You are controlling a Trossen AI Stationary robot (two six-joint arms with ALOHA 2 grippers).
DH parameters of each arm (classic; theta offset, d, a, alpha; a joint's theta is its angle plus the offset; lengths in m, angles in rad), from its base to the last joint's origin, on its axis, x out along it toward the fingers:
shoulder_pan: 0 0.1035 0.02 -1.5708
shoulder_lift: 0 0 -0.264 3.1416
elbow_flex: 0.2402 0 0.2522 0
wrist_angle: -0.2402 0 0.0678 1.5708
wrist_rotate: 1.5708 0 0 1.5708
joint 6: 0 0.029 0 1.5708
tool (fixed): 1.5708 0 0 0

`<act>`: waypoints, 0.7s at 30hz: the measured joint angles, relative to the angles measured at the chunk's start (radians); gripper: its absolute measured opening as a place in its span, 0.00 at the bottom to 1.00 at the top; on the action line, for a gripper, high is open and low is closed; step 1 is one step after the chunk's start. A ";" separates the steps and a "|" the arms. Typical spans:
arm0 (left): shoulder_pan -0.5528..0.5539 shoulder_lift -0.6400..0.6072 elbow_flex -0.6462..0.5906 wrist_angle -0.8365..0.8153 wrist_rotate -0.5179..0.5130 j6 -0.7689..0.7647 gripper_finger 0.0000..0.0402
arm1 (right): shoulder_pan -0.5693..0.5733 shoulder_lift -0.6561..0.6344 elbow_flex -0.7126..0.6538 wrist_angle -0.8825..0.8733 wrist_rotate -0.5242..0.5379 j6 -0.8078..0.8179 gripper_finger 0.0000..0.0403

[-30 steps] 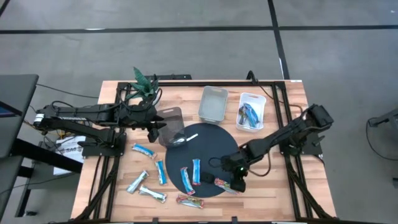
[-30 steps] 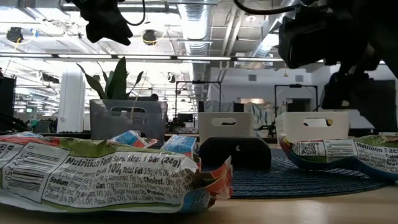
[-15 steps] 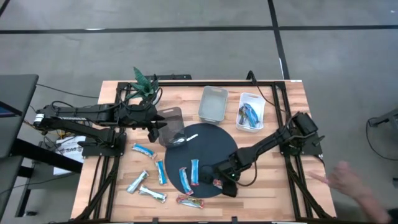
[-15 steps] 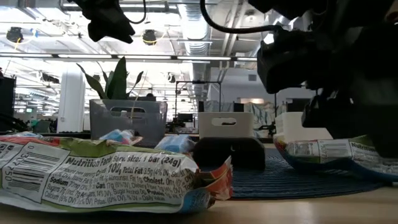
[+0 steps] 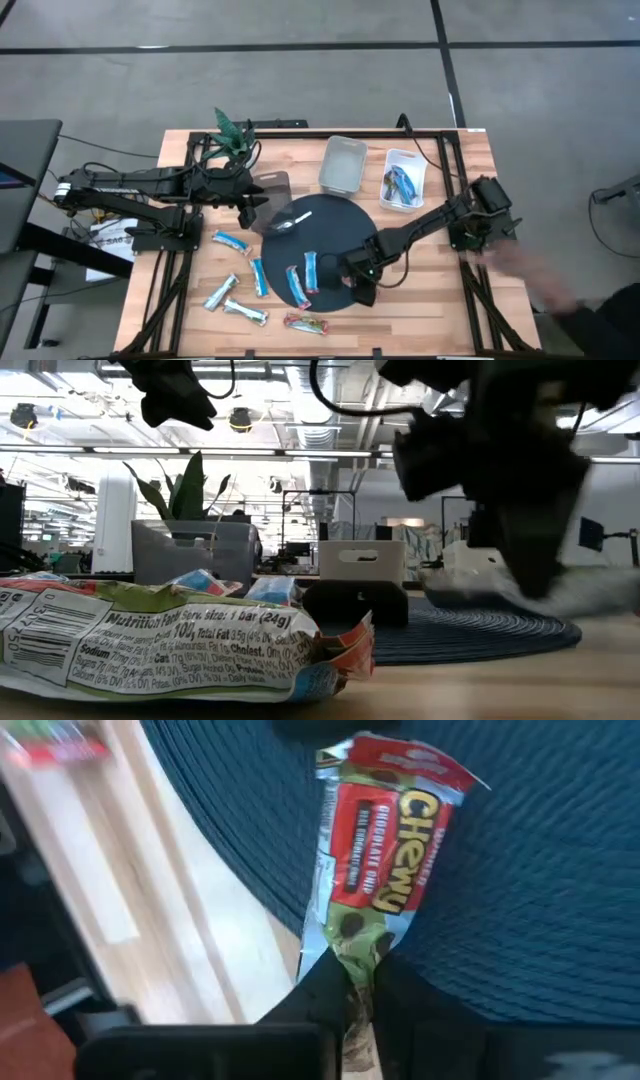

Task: Pick and place Granola Bars by type
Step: Put the red granola bar into the gray bin

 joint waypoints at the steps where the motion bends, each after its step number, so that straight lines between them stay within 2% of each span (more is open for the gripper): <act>1: 0.000 0.000 0.000 0.000 0.000 0.000 0.34 | -0.010 -0.015 0.000 -0.003 -0.001 0.003 0.03; 7: 0.000 0.000 0.000 0.001 0.000 0.000 0.34 | -0.082 -0.137 0.000 -0.013 0.002 0.034 0.06; 11: 0.000 0.000 0.000 0.021 0.000 0.000 0.34 | -0.153 -0.224 0.002 -0.032 0.065 0.034 0.02; 16: 0.000 0.000 0.000 0.058 0.000 0.000 0.33 | -0.279 -0.312 0.002 -0.030 0.163 0.027 0.03; 21: 0.000 0.000 0.000 0.067 0.000 0.000 0.33 | -0.417 -0.351 0.024 -0.046 0.231 -0.044 0.01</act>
